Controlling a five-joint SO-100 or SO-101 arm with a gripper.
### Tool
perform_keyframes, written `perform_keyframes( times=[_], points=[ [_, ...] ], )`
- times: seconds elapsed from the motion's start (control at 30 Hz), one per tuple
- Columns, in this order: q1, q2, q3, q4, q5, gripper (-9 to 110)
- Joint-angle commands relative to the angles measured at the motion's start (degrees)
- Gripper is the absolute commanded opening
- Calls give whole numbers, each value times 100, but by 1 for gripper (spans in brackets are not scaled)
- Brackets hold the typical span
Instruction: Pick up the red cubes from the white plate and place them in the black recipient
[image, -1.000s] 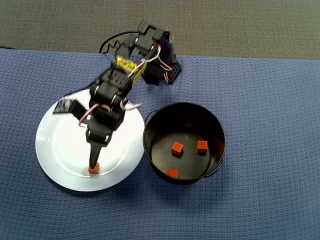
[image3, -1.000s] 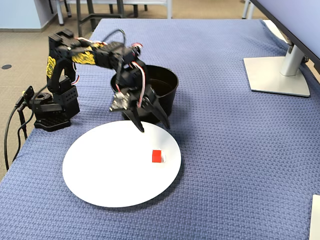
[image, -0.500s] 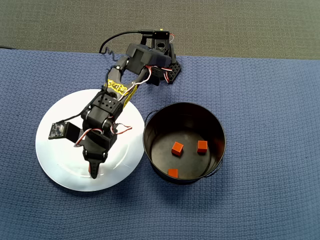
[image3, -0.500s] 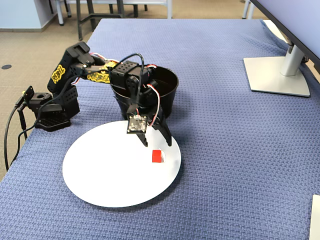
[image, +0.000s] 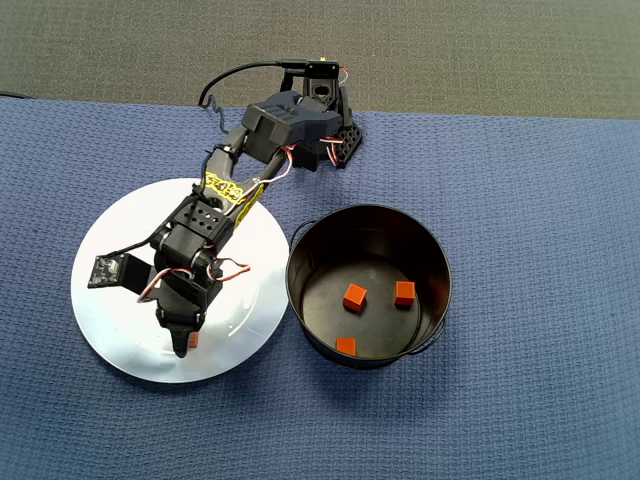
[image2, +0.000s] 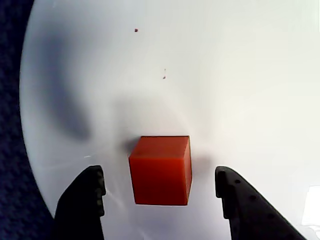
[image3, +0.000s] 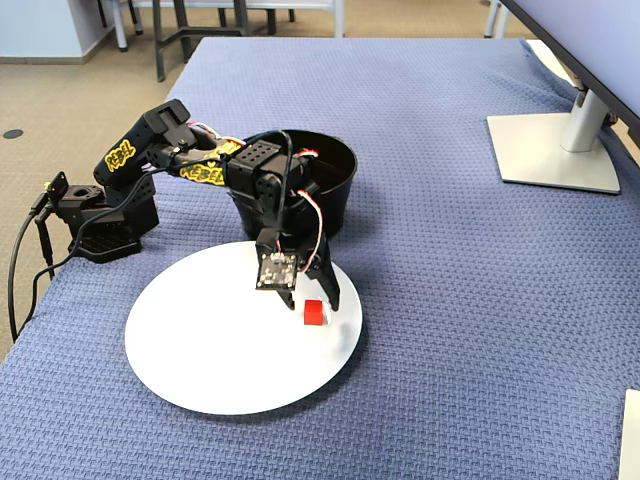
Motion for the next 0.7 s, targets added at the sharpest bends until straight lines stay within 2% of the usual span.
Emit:
perform_keyframes(
  times=[0.0,0.67],
  points=[
    [105,79,-378,-176,-167,20],
    [141,-44,-422,-352,-387,13]
  ],
)
